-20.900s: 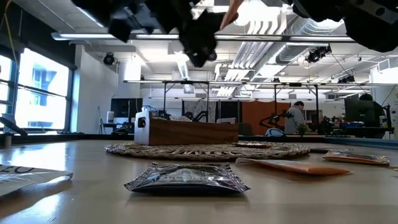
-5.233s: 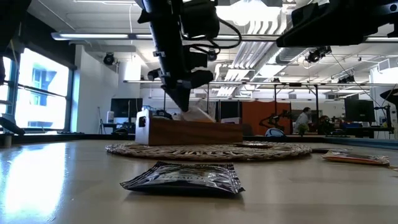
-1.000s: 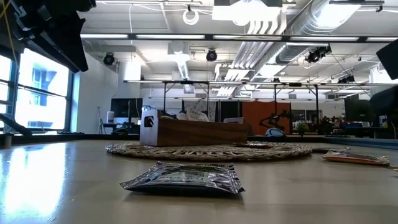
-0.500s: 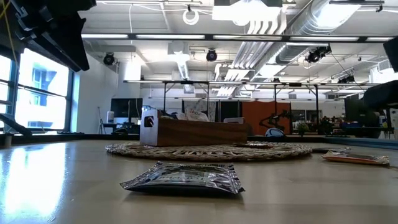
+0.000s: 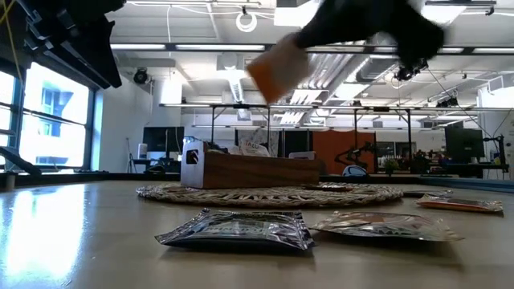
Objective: Pick & Place Tea
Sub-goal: Put the white tea bag into the middle section of the brown wooden organizer
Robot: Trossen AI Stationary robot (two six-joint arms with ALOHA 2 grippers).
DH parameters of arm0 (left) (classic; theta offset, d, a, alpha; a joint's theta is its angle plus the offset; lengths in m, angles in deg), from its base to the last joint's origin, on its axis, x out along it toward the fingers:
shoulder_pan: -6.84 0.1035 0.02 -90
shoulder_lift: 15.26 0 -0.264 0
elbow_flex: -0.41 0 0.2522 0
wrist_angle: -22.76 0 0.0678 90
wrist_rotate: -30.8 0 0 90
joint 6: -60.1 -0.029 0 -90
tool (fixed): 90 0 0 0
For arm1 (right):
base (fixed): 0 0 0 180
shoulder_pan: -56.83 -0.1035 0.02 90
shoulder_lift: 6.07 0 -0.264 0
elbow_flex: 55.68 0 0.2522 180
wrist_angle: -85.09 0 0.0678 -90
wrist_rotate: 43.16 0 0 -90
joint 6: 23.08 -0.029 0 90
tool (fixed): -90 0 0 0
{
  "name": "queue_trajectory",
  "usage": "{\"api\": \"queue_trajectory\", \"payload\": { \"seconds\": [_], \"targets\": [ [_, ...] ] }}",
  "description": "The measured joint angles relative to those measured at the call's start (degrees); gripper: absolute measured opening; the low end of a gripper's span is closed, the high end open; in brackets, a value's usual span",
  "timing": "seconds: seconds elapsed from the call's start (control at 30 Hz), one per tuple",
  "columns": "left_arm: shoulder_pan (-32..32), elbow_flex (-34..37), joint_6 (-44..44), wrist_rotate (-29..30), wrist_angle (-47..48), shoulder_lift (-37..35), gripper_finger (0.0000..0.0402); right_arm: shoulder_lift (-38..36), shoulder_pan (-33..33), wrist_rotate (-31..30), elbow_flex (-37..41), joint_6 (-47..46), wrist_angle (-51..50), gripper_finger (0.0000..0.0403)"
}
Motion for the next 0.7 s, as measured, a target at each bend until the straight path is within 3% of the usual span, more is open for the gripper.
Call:
{"api": "queue_trajectory", "payload": {
  "seconds": [0.13, 0.3, 0.5, 0.7],
  "targets": [
    [0.0, 0.0, -0.2, 0.0, 0.0, 0.0, 0.0172, 2.2, 8.8, 6.2, 0.9, 20.7, 8.7, 0.0005],
    [0.0, 0.0, -0.2, -0.2, 0.0, 0.0, 0.0172, 5.1, 18.3, 6.0, 1.0, 38.1, 8.3, 0.0004],
    [0.0, 0.0, -0.2, -0.9, 0.0, 0.0, 0.0172, 5.6, 24.7, 11.6, 1.0, 39.0, 4.3, 0.0002],
    [0.0, 0.0, 0.0, -3.7, -0.4, 0.0, 0.0172, 5.6, 26.3, 15.4, 1.0, 36.7, 3.0, 0.0002]
  ]
}}
